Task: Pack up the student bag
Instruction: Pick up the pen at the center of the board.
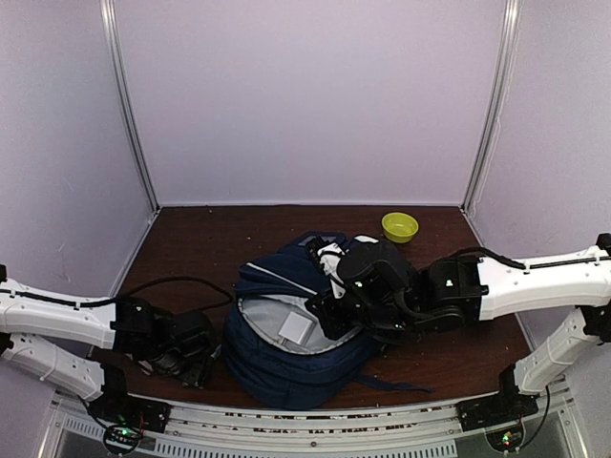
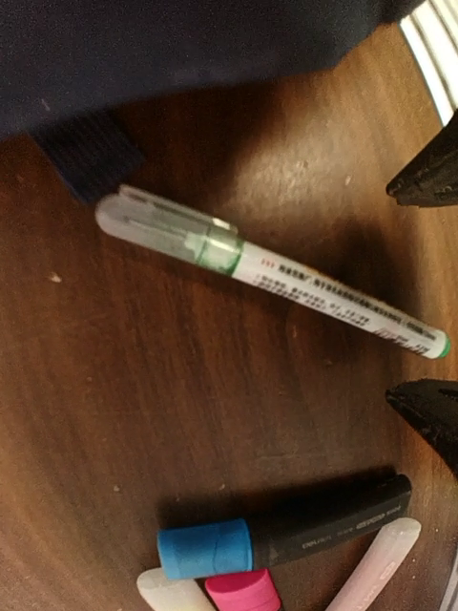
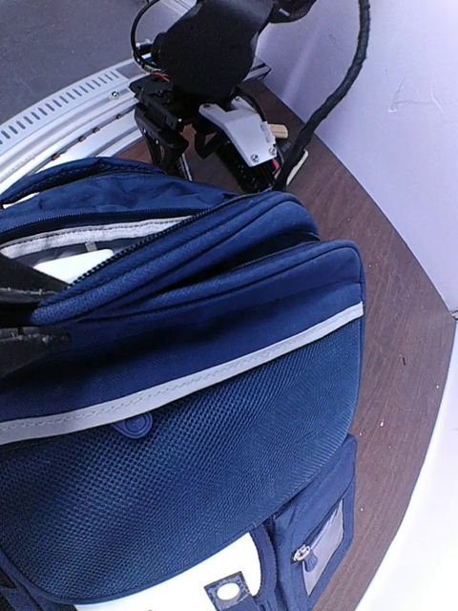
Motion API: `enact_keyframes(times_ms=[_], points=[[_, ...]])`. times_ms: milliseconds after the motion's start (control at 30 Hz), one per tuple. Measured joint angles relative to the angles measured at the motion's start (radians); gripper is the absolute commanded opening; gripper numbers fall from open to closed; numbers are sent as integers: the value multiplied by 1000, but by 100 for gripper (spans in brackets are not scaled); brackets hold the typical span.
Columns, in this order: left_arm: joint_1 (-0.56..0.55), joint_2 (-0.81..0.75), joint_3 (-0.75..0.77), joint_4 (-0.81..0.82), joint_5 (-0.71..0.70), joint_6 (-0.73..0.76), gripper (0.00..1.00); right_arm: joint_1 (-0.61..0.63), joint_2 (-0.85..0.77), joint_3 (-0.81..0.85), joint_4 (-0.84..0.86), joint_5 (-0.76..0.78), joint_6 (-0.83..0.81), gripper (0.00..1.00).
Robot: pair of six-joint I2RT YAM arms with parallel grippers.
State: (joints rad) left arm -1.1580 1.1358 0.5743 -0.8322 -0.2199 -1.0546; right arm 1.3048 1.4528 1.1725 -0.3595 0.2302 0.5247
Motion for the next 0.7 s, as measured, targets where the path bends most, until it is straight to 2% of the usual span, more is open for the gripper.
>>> enact_keyframes(times_ms=[100, 333, 433, 567, 700], points=[[3, 90, 0, 20, 0, 14, 54, 0, 0, -6, 9, -3, 3, 0], [8, 135, -10, 93, 18, 17, 13, 0, 0, -12, 16, -6, 7, 0], [15, 113, -34, 136, 21, 12, 6, 0, 0, -13, 16, -5, 6, 0], [27, 86, -44, 135, 16, 0, 3, 0, 0, -12, 16, -5, 6, 0], [32, 30, -40, 29, -25, -25, 0, 0, 2, -8, 11, -5, 6, 0]])
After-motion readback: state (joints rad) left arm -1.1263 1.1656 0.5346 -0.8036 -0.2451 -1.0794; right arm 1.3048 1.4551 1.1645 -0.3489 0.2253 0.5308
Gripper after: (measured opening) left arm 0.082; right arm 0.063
